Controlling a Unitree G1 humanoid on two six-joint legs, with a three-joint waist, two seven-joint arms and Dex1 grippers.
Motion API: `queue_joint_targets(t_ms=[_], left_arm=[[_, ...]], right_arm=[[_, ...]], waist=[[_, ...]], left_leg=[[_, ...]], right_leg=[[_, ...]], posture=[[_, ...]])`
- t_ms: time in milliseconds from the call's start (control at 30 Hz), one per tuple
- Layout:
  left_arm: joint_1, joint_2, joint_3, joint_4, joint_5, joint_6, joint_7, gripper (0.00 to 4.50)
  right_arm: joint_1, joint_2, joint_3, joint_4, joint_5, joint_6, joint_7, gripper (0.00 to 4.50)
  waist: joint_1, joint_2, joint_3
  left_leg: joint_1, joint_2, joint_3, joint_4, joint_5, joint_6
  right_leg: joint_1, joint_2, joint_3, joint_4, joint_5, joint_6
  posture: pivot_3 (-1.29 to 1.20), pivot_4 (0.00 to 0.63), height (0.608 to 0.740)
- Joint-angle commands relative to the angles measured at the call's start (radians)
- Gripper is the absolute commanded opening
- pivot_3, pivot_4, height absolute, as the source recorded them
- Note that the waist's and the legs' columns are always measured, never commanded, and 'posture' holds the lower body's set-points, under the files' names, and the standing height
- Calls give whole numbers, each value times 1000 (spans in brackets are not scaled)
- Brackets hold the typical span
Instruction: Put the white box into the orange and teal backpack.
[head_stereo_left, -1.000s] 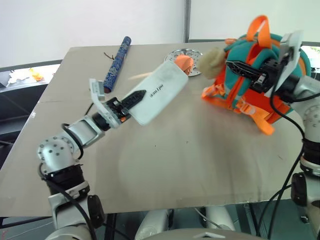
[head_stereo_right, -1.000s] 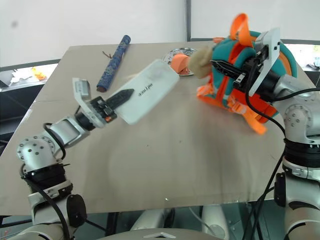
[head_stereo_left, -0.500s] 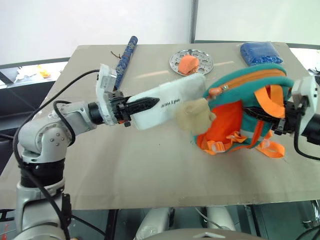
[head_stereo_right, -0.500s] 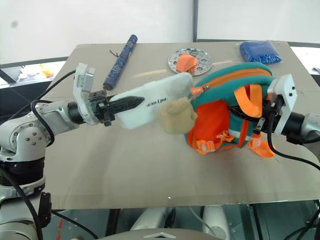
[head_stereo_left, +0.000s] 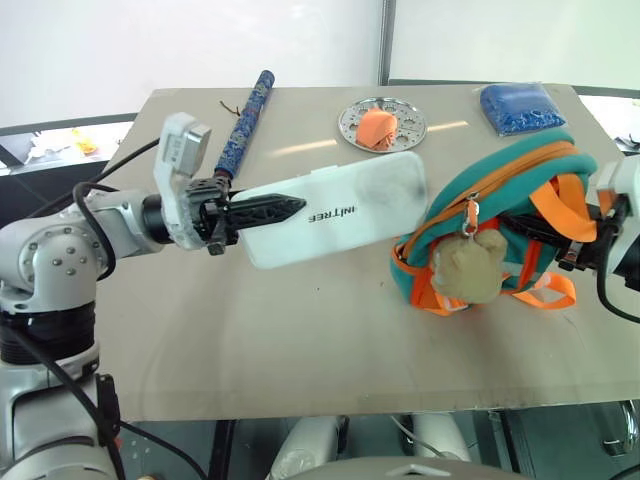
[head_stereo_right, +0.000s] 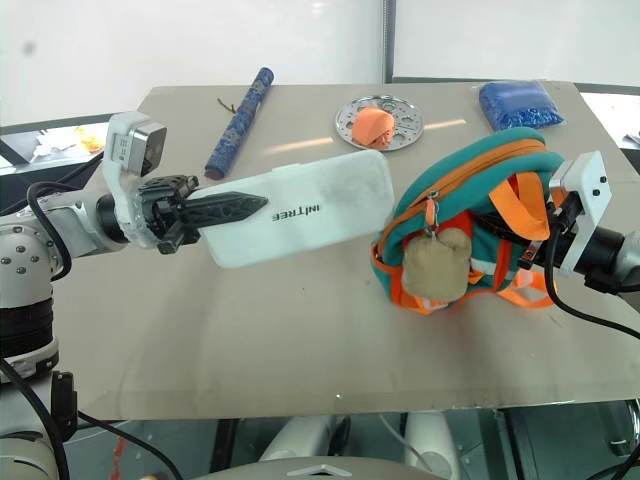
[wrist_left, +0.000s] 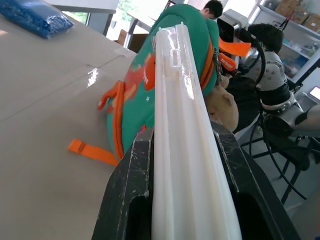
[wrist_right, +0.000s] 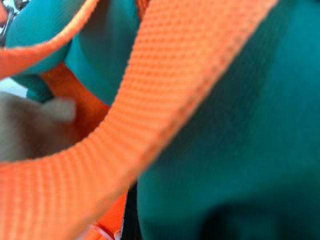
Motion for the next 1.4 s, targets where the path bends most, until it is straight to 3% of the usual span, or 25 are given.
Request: queue_joint_targets(t_ms=[33,333,733,1100,1400], left_arm=[[-28,5,48,-36,-47,-5,-12,734],[-10,10,38,-87,-11,-40,-25,734],[-2,51,47,-135,3,-74,-40,734],[38,64,26,-165,118,-189,-62,734],[63,79,22,-191,134,-207,-90,734]], right_arm=[[-36,-19,-1,19,3,-3,-2,43],[-143,-42,44,76,73,74,35,43],[-357,-38,120,183,132,331,-83,43],[-412,-49,153,198,128,363,-56,43],[-455,-31,169,246,98,371,-82,43]], waist=[[0,0,0],[-2,0,0],[-2,0,0],[-1,0,0],[-2,0,0]], left_leg=[[0,0,0,0,0,0],[0,0,0,0,0,0],[0,1,1,0,0,0],[0,0,1,0,0,0],[0,0,1,0,0,0]], right_leg=[[0,0,0,0,0,0],[0,0,0,0,0,0],[0,0,1,0,0,0],[0,0,0,-1,0,0],[0,0,0,0,0,0]], posture=[[0,150,731],[0,150,731],[0,150,731],[0,150,731],[0,150,731]])
